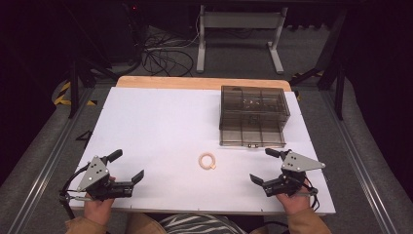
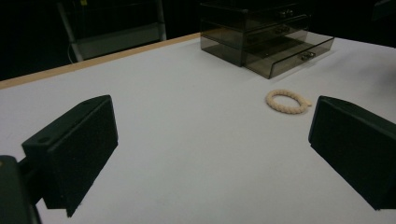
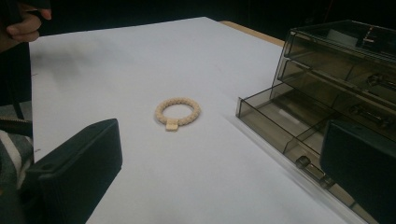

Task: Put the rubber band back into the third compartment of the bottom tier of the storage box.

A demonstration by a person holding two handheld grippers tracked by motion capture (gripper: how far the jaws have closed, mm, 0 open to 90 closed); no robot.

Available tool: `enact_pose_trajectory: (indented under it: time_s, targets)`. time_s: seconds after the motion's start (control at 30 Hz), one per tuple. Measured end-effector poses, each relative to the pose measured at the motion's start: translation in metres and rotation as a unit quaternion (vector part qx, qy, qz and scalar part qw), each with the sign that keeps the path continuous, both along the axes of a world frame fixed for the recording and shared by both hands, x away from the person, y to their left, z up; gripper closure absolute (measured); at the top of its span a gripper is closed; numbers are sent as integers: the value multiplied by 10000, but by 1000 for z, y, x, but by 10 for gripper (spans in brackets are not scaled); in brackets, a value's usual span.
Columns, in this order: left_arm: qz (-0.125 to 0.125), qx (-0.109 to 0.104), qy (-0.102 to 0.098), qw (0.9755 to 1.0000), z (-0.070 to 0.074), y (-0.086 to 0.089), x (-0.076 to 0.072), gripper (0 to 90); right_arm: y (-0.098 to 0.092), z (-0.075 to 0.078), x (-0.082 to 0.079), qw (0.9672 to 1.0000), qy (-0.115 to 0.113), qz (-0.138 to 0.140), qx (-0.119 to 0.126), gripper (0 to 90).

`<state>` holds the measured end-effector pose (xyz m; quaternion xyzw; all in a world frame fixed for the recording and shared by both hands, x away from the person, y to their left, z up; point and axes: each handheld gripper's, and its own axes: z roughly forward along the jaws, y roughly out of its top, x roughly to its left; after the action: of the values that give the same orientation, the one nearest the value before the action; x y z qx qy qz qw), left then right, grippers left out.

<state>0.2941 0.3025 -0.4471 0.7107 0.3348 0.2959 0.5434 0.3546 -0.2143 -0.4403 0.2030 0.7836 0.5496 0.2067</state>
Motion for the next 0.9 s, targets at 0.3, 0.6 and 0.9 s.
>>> enact_pose_trajectory:
  time_s: [0.3,0.6,0.9]
  targets:
    - [10,148,-136,9998,1,-3,-3,22,0,0,0,10000,44,-10,-14,0]
    - [21,87,-130,9999,2,-1,-4,22,1,0,1,10000,95,-5,-6,1]
    - [34,121,-125,9998,2,-2,-4,22,5,3,5,9998,181,0,-30,4]
